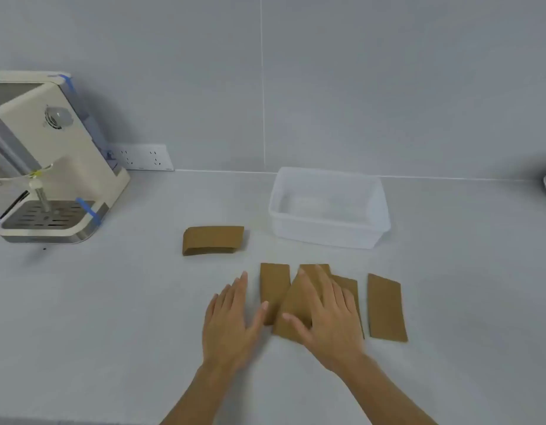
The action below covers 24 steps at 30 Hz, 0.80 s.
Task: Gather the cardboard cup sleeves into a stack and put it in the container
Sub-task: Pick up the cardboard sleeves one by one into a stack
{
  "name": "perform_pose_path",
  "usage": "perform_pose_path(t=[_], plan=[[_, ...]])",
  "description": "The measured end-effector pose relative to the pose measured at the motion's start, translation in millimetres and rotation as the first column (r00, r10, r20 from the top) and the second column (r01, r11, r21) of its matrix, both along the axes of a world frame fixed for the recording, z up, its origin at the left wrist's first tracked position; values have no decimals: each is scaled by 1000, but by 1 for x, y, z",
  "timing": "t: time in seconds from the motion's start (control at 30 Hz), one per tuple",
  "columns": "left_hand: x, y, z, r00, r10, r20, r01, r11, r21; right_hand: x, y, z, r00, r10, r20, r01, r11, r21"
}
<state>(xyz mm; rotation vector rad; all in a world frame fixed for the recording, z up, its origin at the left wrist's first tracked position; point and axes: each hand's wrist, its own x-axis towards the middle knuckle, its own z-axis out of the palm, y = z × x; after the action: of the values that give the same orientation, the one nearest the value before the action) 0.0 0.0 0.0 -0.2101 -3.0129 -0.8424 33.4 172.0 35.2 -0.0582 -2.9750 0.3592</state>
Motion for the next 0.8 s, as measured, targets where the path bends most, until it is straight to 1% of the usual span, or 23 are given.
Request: perform_pose_path(t=[0.03,0.07,0.13,0.3,0.37,0.43,0.53,0.63,0.8], plan=[[1,-1,0,1000,13,18,-14,1000,22,-1,-2,-3,1000,-10,15,10,1000,-20],[2,-2,-3,1000,12,-2,-12,1000,27,-1,-4,-2,999,-25,24,26,1000,-14],[4,-5,-7,1000,26,13,-26,999,22,1,-10,-6,998,-44,36,43,998,39],[2,-4,-11,998,59,35,-60,997,39,0,-22,-9,988,-84,131,78,996,50],[1,-4,-11,997,59,55,-60,998,25,0,-28,-11,978,-89,187,78,995,62],[1,-6,-12,998,45,43,-45,999,-2,0,-34,-13,969,-107,221,93,993,70],[1,-7,-14,999,29,13,-28,999,-39,1,-40,-16,967,-136,214,122,989,80],[2,-8,-12,1000,19,17,-18,999,-39,1,-46,-16,970,-133,206,126,991,48],[3,-8,-10,999,19,32,-18,999,-35,-1,-49,-20,969,-144,202,159,986,-58]])
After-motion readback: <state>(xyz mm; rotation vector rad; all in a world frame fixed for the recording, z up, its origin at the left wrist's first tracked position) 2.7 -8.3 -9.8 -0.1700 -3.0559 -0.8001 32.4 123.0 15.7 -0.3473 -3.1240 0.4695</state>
